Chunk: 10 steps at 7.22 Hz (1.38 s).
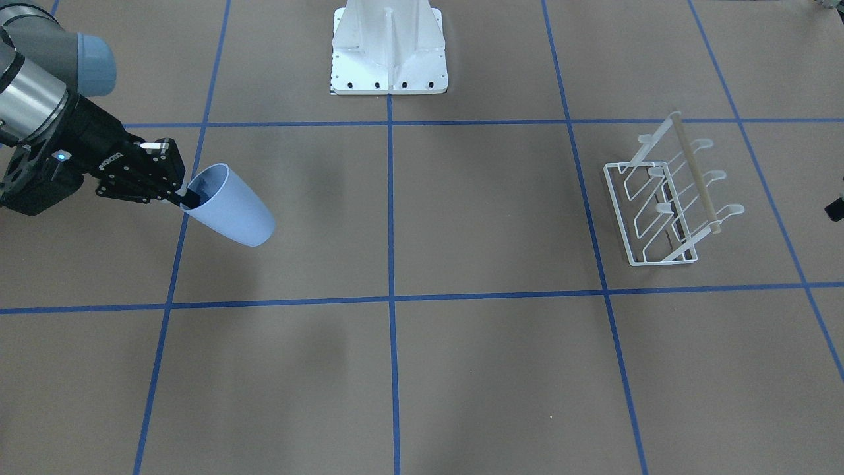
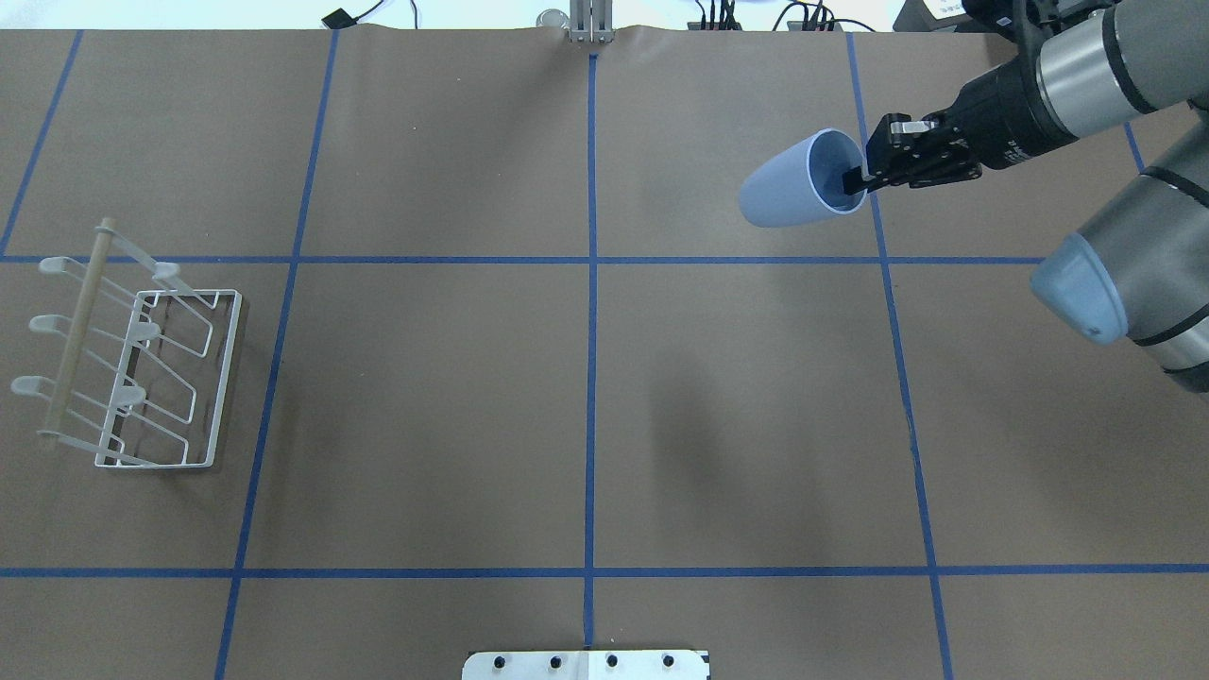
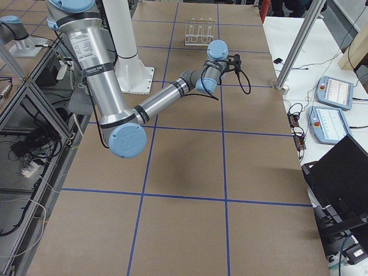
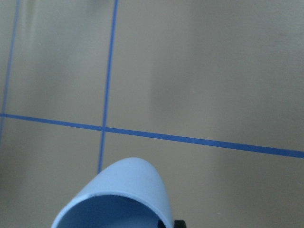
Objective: Hang cup on cup holder
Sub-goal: 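Lift the cup toward the table center with the right gripper while the left arm approaches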
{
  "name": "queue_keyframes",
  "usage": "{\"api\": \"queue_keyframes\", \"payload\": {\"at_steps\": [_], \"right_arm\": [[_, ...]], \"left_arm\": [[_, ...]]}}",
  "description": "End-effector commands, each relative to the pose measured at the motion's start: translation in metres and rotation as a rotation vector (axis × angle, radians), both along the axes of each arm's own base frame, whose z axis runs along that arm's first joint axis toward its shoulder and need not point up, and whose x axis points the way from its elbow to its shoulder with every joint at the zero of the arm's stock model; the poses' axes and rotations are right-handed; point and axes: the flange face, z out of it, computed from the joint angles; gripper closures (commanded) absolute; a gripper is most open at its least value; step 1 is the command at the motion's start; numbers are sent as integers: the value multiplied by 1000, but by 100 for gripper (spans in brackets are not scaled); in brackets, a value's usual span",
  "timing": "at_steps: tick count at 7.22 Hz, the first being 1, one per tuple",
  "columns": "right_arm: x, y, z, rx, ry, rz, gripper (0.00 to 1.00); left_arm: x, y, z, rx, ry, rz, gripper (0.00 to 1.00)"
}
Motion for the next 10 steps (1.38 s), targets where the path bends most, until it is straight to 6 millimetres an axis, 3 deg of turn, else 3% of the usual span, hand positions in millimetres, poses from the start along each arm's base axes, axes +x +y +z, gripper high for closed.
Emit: {"api": "queue_keyframes", "payload": {"at_steps": [1, 2, 3, 4, 5, 6, 8, 10], "right_arm": [[-32, 34, -30, -7, -221, 60, 100], [-54, 58, -39, -13, -349, 88, 100], [-75, 83, -45, -21, -478, 111, 100], [-87, 100, -49, 8, -554, 110, 100], [-89, 108, -53, 22, -575, 94, 100], [-89, 112, -58, 37, -595, 85, 100], [-88, 125, -64, 84, -668, 54, 100], [-80, 132, -63, 130, -736, 39, 100]], "left_arm": [[56, 17, -54, 54, 185, -34, 3], [71, 27, -79, 79, 270, -37, 3], [89, 42, -91, 88, 343, -16, 3], [115, 54, -114, 93, 421, 22, 3], [131, 63, -144, 56, 493, 31, 3], [154, 81, -163, 52, 585, -6, 3], [212, 121, -198, -37, 877, -63, 3], [236, 150, -244, -156, 1059, -75, 3]]}}
